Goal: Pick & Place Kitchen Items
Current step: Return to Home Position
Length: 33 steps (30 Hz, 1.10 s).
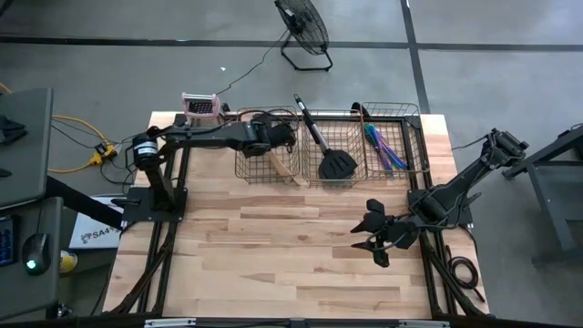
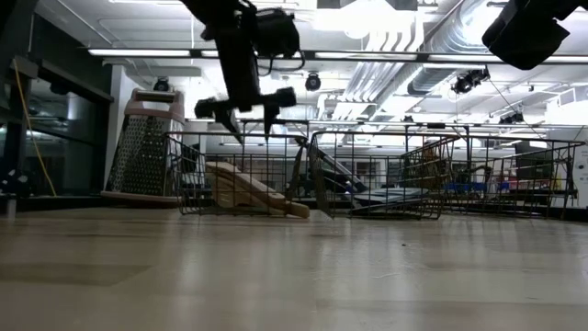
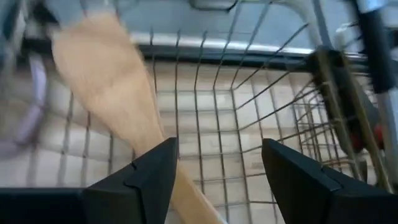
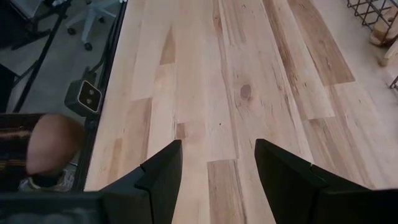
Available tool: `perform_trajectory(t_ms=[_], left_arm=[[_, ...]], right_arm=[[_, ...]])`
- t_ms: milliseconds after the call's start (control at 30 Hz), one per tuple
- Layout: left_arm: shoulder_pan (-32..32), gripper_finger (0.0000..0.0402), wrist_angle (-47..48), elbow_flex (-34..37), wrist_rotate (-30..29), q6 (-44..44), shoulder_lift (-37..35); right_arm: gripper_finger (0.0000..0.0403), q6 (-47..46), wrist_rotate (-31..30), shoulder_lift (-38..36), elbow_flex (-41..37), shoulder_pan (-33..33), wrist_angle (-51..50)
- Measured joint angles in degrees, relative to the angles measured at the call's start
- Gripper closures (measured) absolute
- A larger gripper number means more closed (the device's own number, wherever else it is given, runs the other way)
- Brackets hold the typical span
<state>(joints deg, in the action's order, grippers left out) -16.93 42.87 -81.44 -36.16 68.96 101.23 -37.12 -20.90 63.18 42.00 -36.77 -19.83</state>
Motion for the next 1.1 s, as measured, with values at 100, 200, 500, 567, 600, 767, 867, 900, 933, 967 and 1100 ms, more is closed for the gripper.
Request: perform_trajectory(t_ms=[100, 200, 500, 567, 600, 767, 867, 900, 933, 967, 1100], left_arm=[[1.3, 0.0172, 1.0, 0.0, -2.2, -9.5, -2.1], [2.9, 0.0171, 2.2, 0.0, -2.1, -21.6, -4.5], [12.3, 0.0171, 22.3, 0.0, -6.7, -28.4, -8.2], [14.6, 0.0171, 26.0, 0.0, -6.6, -26.1, -8.2], [15.6, 0.0171, 28.8, 0.0, -6.5, -25.4, -8.2], [22.1, 0.0171, 37.2, 1.5, -8.5, -12.5, -8.2], [27.5, 0.0171, 33.7, 5.9, -15.0, -8.8, -8.8], [28.9, 0.0171, 32.5, 7.3, -15.2, -8.5, -9.3], [30.2, 0.0171, 30.5, 8.5, -14.8, -8.6, -9.6], [31.5, 0.0171, 27.8, 10.0, -13.4, -9.3, -10.1], [37.0, 0.0171, 15.2, 15.3, -10.7, -13.2, -12.1]], right_arm=[[0.0208, 1.5, -0.2, 0.0, 0.0, 0.0, -0.1], [0.0208, 4.2, -2.7, 0.0, 0.0, 0.0, -0.1], [0.0208, 13.9, -14.8, 0.0, 0.0, 0.0, -2.1], [0.0208, 12.5, -17.3, 0.0, 0.0, 0.0, -5.9], [0.0208, 10.7, -18.5, 0.0, 0.0, 0.0, -8.6], [0.0208, -5.0, -30.4, -0.9, -3.3, -1.4, -21.0], [0.0208, -12.9, -36.2, -4.2, -9.5, -4.0, -19.0], [0.0208, -14.1, -36.4, -5.6, -11.4, -4.6, -17.2], [0.0208, -14.7, -35.8, -7.1, -13.3, -5.2, -15.0], [0.0208, -14.7, -35.2, -8.6, -15.0, -5.6, -12.2], [0.0208, -4.4, -29.3, -15.5, -20.4, -5.9, 3.4]])
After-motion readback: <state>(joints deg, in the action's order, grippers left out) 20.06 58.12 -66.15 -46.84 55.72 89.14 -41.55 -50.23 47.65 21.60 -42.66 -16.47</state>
